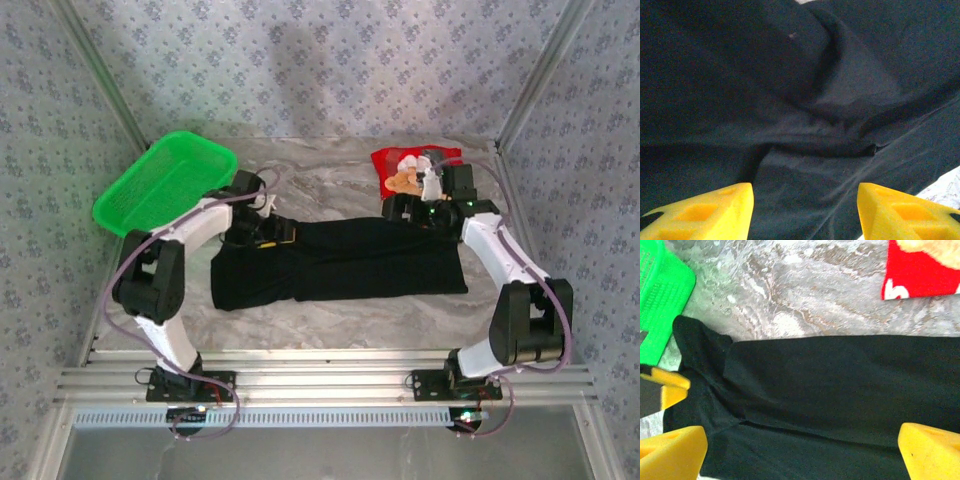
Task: Fold and stack the t-shirts
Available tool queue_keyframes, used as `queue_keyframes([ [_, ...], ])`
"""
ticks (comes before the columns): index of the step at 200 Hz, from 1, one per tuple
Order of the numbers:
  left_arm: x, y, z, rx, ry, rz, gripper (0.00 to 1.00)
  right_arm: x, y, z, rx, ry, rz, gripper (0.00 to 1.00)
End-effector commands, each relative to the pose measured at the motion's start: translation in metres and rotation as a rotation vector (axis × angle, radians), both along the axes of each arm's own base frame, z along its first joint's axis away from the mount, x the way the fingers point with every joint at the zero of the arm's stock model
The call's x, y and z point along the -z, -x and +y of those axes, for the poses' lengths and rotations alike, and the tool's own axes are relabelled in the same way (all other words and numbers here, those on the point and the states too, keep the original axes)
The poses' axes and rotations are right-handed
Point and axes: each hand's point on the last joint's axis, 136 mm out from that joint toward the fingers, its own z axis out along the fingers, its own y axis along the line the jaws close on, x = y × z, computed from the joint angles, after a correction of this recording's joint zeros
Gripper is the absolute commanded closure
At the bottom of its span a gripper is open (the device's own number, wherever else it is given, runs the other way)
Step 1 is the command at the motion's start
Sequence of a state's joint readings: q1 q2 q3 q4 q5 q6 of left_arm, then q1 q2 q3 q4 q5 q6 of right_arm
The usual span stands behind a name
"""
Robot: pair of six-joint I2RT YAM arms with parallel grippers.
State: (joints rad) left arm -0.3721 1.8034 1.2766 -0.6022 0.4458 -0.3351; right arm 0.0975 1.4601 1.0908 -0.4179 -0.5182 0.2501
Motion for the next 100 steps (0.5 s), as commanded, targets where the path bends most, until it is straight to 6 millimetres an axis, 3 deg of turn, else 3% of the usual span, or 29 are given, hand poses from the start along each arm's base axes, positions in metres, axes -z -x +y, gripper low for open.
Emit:
queue_keyframes([
  [1, 0.008, 0.01, -0.004, 0.102, -0.053, 0.037, 0.44, -0.01, 0.009, 0.008, -0.054, -0.007, -0.009, 0.0],
  [100, 0.04, 0.003, 0.0, 0.126, -0.176, 0.037, 0.49, -0.009, 0.012, 0.01, -0.059, 0.006, -0.003, 0.0],
])
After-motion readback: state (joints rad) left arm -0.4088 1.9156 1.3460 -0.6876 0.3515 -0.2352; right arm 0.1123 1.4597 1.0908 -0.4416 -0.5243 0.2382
